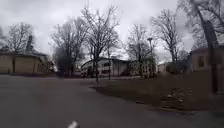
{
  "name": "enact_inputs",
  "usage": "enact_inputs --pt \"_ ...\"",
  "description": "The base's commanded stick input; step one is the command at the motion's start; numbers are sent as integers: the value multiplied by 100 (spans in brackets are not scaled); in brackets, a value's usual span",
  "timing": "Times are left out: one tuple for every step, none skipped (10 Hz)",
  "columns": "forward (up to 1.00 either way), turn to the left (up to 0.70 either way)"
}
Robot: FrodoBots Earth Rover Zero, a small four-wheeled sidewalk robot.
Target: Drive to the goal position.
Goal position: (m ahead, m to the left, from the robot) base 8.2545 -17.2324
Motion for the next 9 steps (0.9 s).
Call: enact_inputs --pt "70 0" --pt "70 0" --pt "70 0" --pt "70 0" --pt "70 16" --pt "70 35" --pt "70 35" --pt "70 8" --pt "70 0"
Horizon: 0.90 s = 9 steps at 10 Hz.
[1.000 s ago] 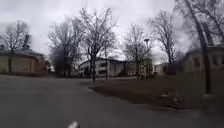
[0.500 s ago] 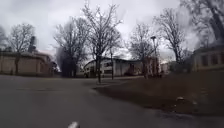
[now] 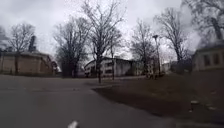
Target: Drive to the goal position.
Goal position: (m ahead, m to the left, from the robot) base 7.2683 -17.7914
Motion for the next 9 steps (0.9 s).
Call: enact_inputs --pt "70 0" --pt "70 0" --pt "70 0" --pt "70 12" --pt "70 24" --pt "70 34" --pt "70 35" --pt "70 0" --pt "70 0"
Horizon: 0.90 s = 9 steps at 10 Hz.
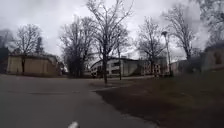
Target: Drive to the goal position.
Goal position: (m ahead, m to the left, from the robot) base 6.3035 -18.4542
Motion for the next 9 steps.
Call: enact_inputs --pt "70 0" --pt "70 0" --pt "70 5" --pt "70 22" --pt "70 35" --pt "70 22" --pt "70 0" --pt "70 0" --pt "70 0"
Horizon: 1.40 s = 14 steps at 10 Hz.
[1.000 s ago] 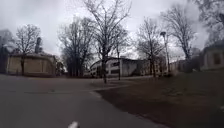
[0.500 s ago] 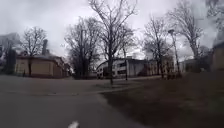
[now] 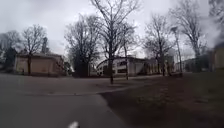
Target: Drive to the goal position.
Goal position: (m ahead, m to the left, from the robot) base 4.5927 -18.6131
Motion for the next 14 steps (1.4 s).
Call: enact_inputs --pt "70 12" --pt "70 32" --pt "70 35" --pt "70 25" --pt "70 8" --pt "70 0" --pt "70 0" --pt "70 0" --pt "70 16" --pt "70 33" --pt "70 17" --pt "70 0" --pt "70 0" --pt "70 0"
